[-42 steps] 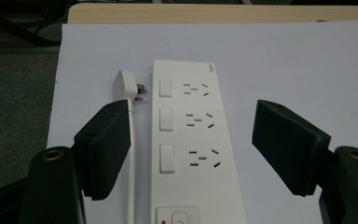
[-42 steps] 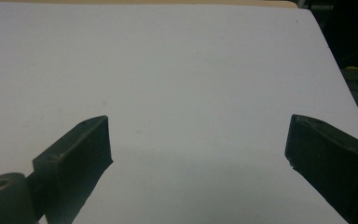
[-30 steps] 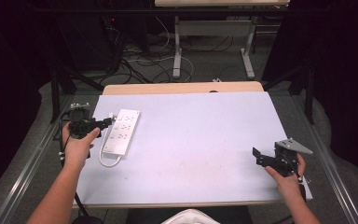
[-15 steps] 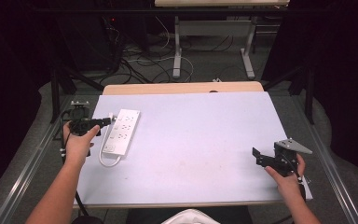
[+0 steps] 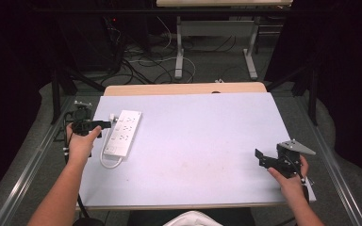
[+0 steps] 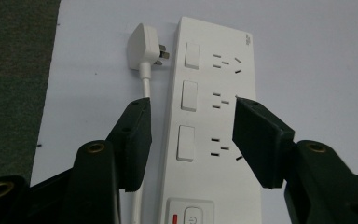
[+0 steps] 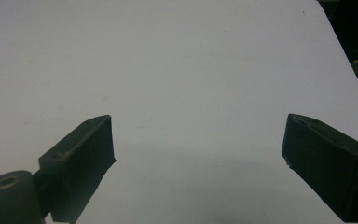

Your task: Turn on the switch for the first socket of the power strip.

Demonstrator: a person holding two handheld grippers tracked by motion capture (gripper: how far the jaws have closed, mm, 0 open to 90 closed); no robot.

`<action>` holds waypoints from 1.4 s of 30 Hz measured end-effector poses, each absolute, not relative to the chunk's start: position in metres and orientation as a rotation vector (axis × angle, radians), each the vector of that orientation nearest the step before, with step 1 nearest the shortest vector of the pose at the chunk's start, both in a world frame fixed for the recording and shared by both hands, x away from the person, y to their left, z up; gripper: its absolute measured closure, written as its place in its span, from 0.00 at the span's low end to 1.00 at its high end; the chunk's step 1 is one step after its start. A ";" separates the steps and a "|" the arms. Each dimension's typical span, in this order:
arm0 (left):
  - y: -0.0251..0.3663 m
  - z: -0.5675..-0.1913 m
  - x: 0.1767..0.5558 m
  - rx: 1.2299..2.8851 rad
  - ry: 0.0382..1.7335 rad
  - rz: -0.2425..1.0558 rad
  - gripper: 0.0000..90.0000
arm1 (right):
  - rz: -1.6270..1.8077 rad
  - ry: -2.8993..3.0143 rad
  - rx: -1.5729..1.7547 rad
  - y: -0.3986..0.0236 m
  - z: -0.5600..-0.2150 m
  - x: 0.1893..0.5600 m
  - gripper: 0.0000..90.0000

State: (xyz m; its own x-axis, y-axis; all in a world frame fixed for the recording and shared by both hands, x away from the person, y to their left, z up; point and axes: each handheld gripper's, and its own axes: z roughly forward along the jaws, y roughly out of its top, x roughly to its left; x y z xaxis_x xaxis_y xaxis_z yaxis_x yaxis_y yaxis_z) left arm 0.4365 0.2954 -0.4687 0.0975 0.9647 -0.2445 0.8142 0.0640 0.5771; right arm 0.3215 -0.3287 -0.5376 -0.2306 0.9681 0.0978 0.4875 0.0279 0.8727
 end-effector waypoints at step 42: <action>0.279 -0.499 0.451 1.849 1.912 0.214 0.90 | 1.132 1.788 1.490 -0.330 -0.539 0.323 0.12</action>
State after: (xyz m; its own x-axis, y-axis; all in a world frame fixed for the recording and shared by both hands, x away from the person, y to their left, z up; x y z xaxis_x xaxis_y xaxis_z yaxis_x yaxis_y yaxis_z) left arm 0.4513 0.2791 -0.4993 0.0175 0.9750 -0.2216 0.9021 0.0802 0.4241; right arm 0.3230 -0.3298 -0.5395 -0.2373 0.9660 0.1024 0.5059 0.0329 0.8620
